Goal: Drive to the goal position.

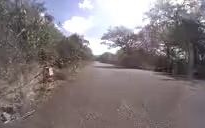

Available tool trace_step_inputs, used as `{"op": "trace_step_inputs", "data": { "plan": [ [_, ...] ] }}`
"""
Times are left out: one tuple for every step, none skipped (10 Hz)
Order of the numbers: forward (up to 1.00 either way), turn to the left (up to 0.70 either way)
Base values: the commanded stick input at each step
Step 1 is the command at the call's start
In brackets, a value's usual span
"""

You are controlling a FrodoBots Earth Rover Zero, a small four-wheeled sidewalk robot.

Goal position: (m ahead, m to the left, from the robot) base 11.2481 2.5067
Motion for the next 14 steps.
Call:
{"op": "trace_step_inputs", "data": {
  "plan": [
    [0.50,0.00],
    [0.50,0.00],
    [0.50,0.00],
    [0.50,0.00],
    [0.50,0.00],
    [0.50,0.00],
    [0.50,0.00],
    [0.50,0.00],
    [0.50,0.00],
    [0.50,0.00],
    [0.50,0.00],
    [0.50,0.00],
    [0.50,0.00],
    [0.50,0.00]
  ]
}}
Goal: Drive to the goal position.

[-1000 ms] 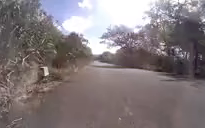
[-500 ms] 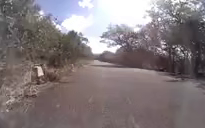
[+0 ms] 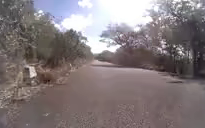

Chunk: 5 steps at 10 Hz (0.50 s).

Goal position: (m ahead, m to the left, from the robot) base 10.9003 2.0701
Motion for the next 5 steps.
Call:
{"op": "trace_step_inputs", "data": {
  "plan": [
    [0.50,0.00],
    [0.50,0.00],
    [0.50,0.00],
    [0.50,0.00],
    [0.50,0.00]
  ]
}}
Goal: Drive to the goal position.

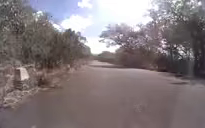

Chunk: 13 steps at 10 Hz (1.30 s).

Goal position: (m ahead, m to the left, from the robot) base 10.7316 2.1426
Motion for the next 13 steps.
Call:
{"op": "trace_step_inputs", "data": {
  "plan": [
    [0.50,0.00],
    [0.50,0.00],
    [0.50,0.00],
    [0.50,0.00],
    [0.50,0.00],
    [0.50,0.00],
    [0.50,0.00],
    [0.50,0.00],
    [0.50,0.13],
    [0.50,0.38],
    [0.50,0.36],
    [0.50,0.10],
    [0.50,0.00]
  ]
}}
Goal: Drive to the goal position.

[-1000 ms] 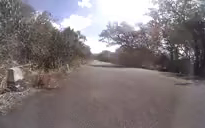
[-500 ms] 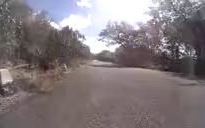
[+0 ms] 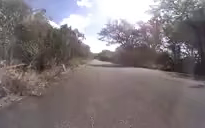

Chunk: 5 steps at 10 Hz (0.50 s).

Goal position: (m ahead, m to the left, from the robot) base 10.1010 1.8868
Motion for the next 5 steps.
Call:
{"op": "trace_step_inputs", "data": {
  "plan": [
    [0.50,0.00],
    [0.50,0.00],
    [0.50,0.00],
    [0.50,0.00],
    [0.50,0.00]
  ]
}}
